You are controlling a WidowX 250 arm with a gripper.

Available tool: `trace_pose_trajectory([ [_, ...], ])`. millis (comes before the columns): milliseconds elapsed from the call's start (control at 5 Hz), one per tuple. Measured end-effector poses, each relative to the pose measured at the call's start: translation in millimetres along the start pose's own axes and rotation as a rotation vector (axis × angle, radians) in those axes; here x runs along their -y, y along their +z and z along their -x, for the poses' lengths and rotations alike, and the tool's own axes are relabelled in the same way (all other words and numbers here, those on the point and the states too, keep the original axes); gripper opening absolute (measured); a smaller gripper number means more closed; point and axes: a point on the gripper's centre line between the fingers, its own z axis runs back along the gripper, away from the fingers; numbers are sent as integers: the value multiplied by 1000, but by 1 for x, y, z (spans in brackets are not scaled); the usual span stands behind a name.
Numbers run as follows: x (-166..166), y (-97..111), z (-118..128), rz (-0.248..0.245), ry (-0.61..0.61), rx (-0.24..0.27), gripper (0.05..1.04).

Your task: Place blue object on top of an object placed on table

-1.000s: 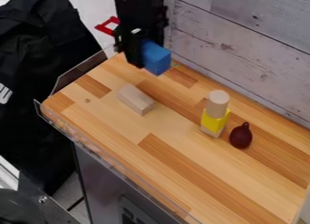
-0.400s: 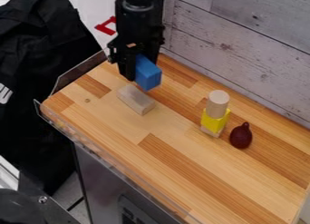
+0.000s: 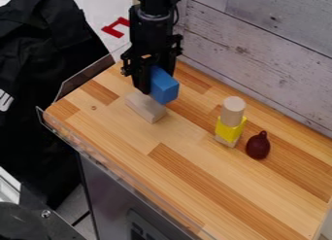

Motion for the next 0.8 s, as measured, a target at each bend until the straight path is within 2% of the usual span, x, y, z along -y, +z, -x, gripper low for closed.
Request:
trace_pose_trajectory([
  [400, -5, -12, -4, -7, 43, -40, 585],
  [600, -9, -14, -11, -12, 56, -41, 585],
  [800, -13, -27, -11, -49, 62, -63, 585],
])
